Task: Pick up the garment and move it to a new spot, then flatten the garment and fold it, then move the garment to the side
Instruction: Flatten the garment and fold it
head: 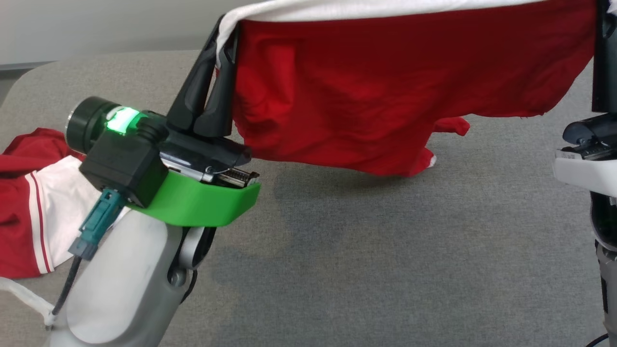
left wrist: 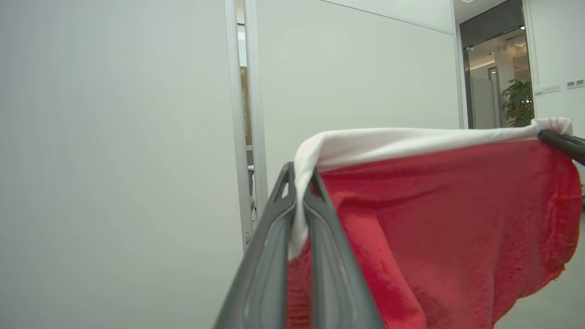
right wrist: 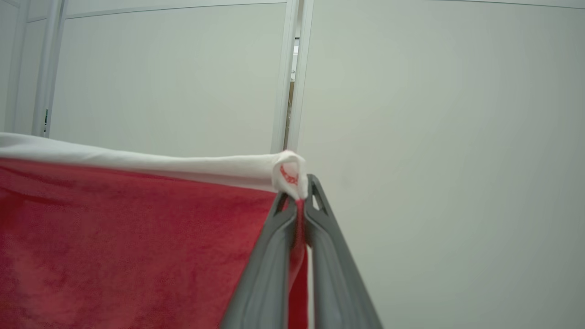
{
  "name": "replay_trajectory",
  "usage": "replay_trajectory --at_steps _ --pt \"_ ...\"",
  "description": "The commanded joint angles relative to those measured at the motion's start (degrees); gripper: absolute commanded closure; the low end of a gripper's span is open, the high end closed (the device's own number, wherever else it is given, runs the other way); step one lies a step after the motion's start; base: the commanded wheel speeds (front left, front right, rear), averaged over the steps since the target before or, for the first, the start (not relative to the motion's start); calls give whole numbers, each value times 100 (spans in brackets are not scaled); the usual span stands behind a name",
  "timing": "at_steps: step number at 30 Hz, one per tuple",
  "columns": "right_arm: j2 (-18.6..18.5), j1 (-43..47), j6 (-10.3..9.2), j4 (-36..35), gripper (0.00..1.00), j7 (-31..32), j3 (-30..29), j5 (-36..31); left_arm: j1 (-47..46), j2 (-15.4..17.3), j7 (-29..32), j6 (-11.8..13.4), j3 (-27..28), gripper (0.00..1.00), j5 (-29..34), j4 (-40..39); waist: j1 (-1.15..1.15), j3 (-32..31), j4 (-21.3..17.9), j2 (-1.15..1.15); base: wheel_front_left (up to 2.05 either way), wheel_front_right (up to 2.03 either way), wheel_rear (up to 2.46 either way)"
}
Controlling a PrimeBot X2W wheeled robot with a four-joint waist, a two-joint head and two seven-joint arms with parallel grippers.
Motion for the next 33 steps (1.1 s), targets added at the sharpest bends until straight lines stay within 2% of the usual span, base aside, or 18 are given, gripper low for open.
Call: replay_trajectory --at_steps 1,5,8,12,16,22,27,29,33 --pt "-29 -104 -9 -80 100 68 -39 29 -125 64 50 56 46 100 69 -137 0 -66 -51 0 0 0 0" --pt "-38 -271 -9 -217 100 284 -52 86 -356 144 243 80 59 100 141 -414 0 12 -65 0 0 0 0" --pt "-115 -451 -9 -131 100 366 25 164 -555 89 308 -18 51 100 46 -359 0 162 -74 0 0 0 0" --pt "-233 -956 -9 118 100 403 139 332 -1061 -52 279 -205 60 100 -47 5 0 605 -81 0 0 0 0" --pt "-342 -1734 -9 588 100 412 338 541 -1804 -250 198 -442 133 100 -177 706 0 1136 -79 0 0 0 0" --pt "-373 -3357 -9 1892 100 195 678 830 -3153 -703 -127 -795 367 100 -394 2330 0 1590 -75 0 0 0 0" --pt "-109 -4727 -9 3276 100 -285 972 969 -4147 -970 -308 -944 703 100 -388 3633 0 1657 -182 0 0 0 0" --pt "31 -5174 -9 3844 100 -558 1085 959 -4408 -1031 -313 -981 948 100 -342 3894 0 1643 -263 0 0 0 0" --pt "359 -5665 -9 4973 100 -857 1361 956 -4369 -1122 -310 -954 1317 100 -142 4431 0 1643 -368 0 0 0 0"
